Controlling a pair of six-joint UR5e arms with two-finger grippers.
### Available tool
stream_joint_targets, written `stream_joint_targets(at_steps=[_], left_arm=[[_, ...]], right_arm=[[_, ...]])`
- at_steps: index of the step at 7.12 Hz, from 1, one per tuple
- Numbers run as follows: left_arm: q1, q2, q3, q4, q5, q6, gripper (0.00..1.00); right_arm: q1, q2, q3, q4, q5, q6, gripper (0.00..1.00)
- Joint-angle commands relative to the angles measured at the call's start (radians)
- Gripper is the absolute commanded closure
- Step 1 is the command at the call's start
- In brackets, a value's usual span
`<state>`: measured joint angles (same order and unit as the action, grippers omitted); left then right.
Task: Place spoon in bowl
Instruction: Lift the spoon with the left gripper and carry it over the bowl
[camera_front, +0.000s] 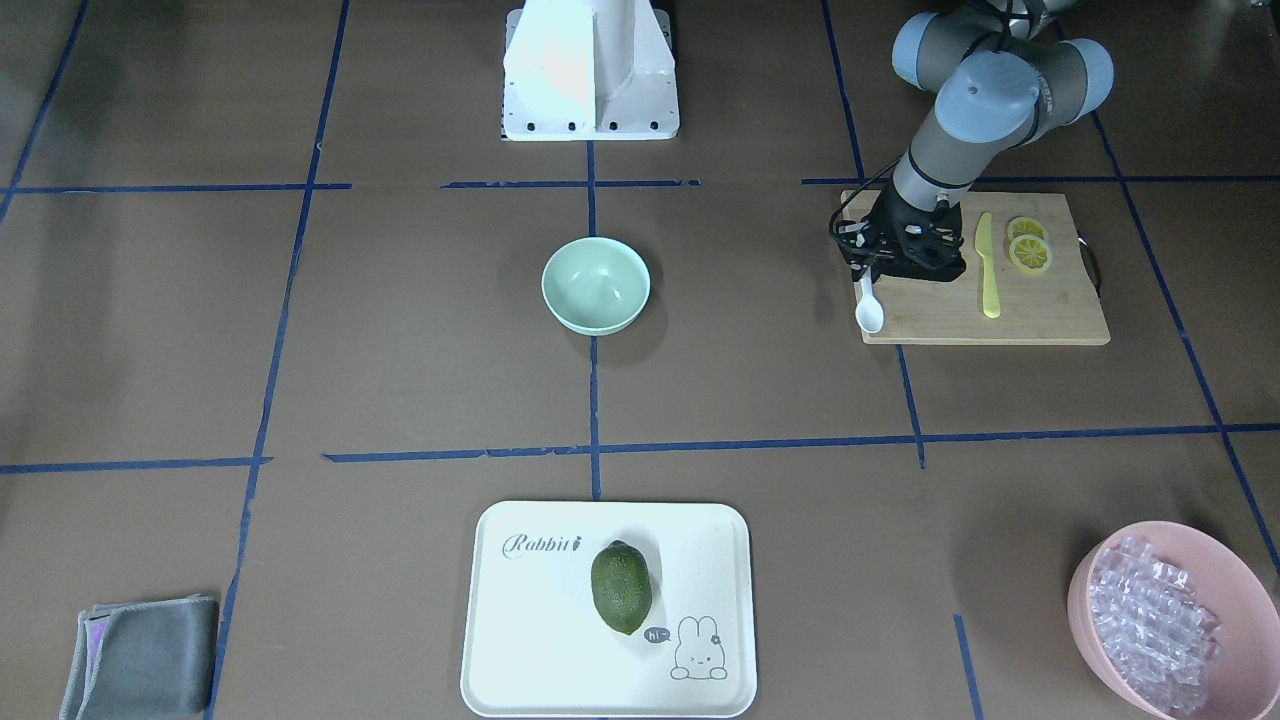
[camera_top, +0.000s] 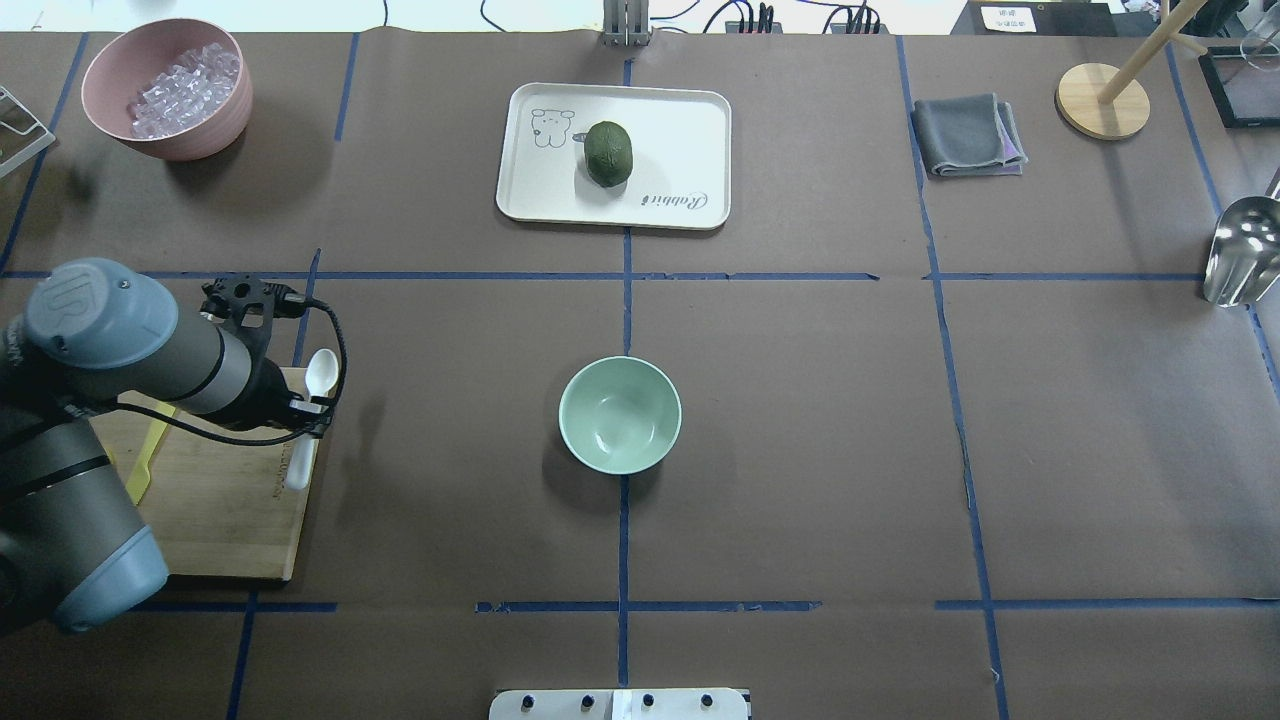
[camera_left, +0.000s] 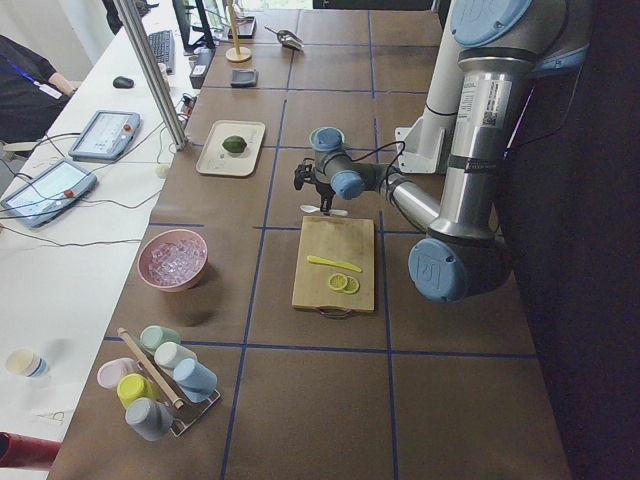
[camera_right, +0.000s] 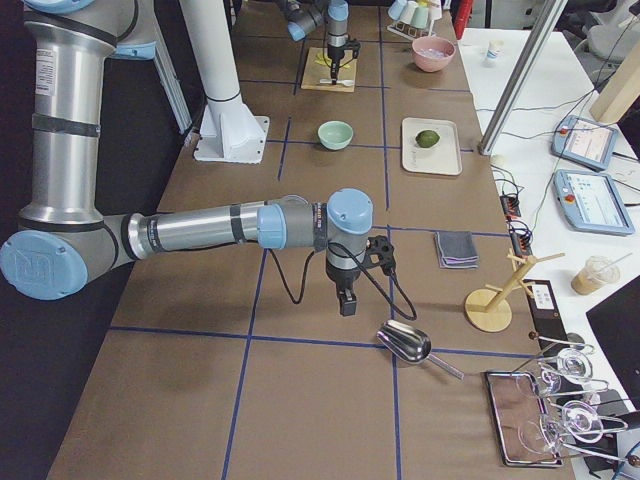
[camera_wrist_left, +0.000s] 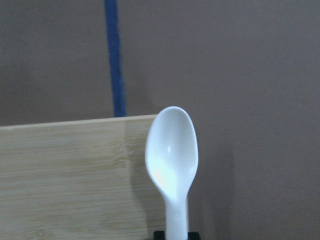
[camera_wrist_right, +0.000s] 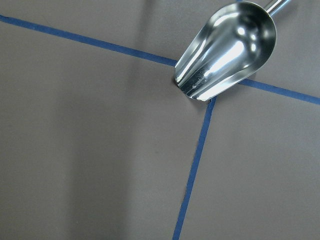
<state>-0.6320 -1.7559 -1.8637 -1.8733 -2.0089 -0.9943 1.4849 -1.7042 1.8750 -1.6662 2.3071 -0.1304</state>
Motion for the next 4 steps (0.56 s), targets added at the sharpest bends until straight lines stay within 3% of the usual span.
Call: stream_joint_targets(at_steps=[1, 4], left_arm=[[0.043, -0.167, 0.041, 0.006, 0.001, 0.003, 1.00], [0.089, -0.428, 0.132, 0.166, -0.001, -0.010, 1.00]], right_arm=[[0.000, 0.000, -0.002, -0.001, 0.000, 0.000, 0.00], [0.000, -0.006, -0.002, -0.001, 0.002, 0.000, 0.00]])
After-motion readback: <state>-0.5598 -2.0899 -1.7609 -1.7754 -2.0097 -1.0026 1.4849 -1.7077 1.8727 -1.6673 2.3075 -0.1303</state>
